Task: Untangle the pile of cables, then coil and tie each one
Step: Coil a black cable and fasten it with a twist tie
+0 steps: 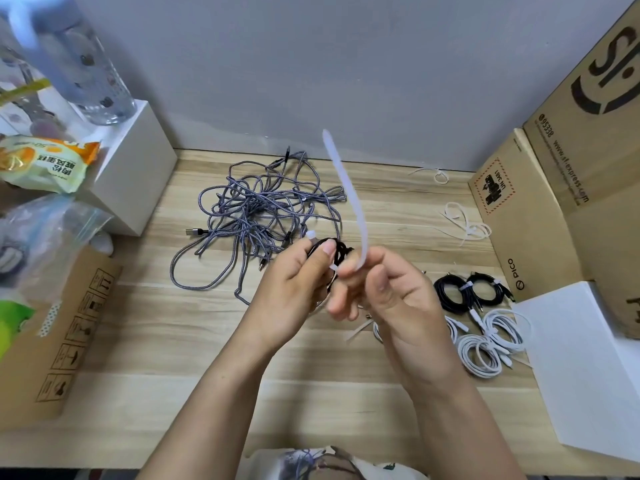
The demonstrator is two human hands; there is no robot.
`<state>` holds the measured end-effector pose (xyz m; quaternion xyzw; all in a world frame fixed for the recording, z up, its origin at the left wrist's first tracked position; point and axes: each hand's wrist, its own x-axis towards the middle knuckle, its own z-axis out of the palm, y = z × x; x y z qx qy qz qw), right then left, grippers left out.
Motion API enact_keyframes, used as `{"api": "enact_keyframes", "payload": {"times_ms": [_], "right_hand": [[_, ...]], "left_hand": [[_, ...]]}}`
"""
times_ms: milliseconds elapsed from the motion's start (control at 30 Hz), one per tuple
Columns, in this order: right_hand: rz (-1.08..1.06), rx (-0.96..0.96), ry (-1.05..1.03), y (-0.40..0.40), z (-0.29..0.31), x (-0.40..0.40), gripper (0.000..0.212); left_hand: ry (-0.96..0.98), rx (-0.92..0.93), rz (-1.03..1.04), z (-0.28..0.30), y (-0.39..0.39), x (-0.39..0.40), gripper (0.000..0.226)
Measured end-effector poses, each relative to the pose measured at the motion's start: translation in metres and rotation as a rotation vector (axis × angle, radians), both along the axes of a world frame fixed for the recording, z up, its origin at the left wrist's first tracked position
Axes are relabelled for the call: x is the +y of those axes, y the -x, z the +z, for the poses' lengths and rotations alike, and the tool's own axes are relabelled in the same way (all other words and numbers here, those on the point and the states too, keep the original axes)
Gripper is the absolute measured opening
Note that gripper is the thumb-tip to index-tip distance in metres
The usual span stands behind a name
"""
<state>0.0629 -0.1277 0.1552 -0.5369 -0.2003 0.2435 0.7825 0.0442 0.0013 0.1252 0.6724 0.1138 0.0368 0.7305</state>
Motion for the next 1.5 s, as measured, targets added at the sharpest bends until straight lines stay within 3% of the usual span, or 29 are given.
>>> {"api": "enact_keyframes", "payload": {"times_ms": [400, 600, 733, 900, 1500], "right_hand": [[-0.17, -0.261, 0.1, 0.014, 0.011, 0.001, 0.028], [-0.286, -0.28, 0.139, 0.015, 0.014, 0.003, 0.033], [-0.317, -0.178, 0.107, 0.009, 0.012, 0.003, 0.034], [-0.283, -0.004, 0.169, 0.008, 0.01, 0.007, 0.04], [-0.288, 0.043, 0.28, 0.004, 0.006, 0.013, 0.047]], "left_hand": [[-0.073, 0.009, 0.144, 0.012, -0.003, 0.001, 0.038], [-0.161, 0.023, 0.124, 0.01, -0.006, 0.0, 0.046], [-0.238, 0.009, 0.106, 0.009, -0.004, -0.002, 0.027], [-0.344, -0.005, 0.132, 0.008, 0.0, -0.004, 0.028], [-0.517, -0.037, 0.139, 0.018, 0.002, -0.009, 0.038]]}}
